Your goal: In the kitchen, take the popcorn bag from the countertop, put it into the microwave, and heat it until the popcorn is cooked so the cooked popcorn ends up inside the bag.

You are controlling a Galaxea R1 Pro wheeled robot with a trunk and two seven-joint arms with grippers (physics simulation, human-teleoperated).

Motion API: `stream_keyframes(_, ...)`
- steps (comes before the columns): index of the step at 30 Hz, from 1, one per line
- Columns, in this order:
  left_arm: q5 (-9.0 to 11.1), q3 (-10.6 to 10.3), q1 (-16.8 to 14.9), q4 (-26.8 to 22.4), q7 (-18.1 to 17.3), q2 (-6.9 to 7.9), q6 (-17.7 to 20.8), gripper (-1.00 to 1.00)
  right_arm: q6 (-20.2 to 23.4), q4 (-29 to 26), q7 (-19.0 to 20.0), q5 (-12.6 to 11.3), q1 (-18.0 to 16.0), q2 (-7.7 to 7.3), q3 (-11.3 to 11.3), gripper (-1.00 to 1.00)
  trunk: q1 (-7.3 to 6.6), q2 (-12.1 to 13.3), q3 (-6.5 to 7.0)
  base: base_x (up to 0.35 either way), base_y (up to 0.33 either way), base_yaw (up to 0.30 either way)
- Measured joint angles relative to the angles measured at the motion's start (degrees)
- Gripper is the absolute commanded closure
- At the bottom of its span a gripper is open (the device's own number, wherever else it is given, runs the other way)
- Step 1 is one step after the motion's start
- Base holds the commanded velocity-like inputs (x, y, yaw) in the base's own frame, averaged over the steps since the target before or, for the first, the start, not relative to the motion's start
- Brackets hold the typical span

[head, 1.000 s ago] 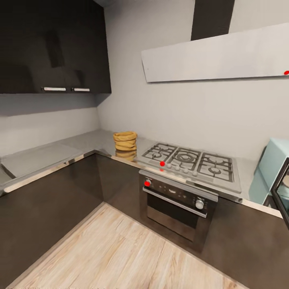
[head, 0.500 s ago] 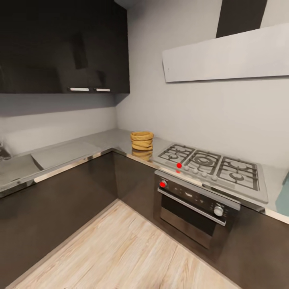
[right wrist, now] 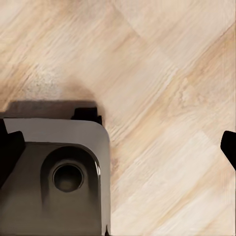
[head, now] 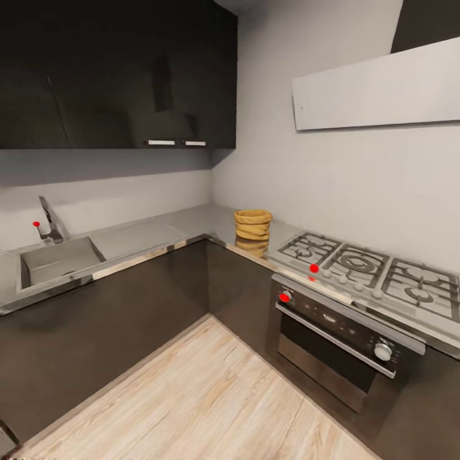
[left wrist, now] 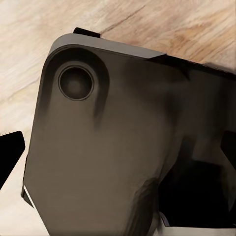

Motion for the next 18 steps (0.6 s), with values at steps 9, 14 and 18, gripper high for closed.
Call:
stream_keyframes(9,0.0,-0.1,0.0,0.0,0.0,0.09,0.0,-1.0,-0.2,0.0,0.0,5.5,0.0,0.04,-0.2,-1.0,-0.02,0.0,0.0,0.299,0.0,0.036)
stream_keyframes(14,0.0,-0.1,0.0,0.0,0.0,0.09,0.0,-1.0,0.2,0.0,0.0,5.5,0.0,0.04,-0.2,-1.0,-0.02,0.0,0.0,0.321,0.0,0.0)
stream_keyframes(18,0.0,-0.1,0.0,0.0,0.0,0.09,0.0,-1.0,0.4,0.1,0.1,5.5,0.0,0.04,-0.2,-1.0,-0.02,0.0,0.0,0.321,0.0,0.0)
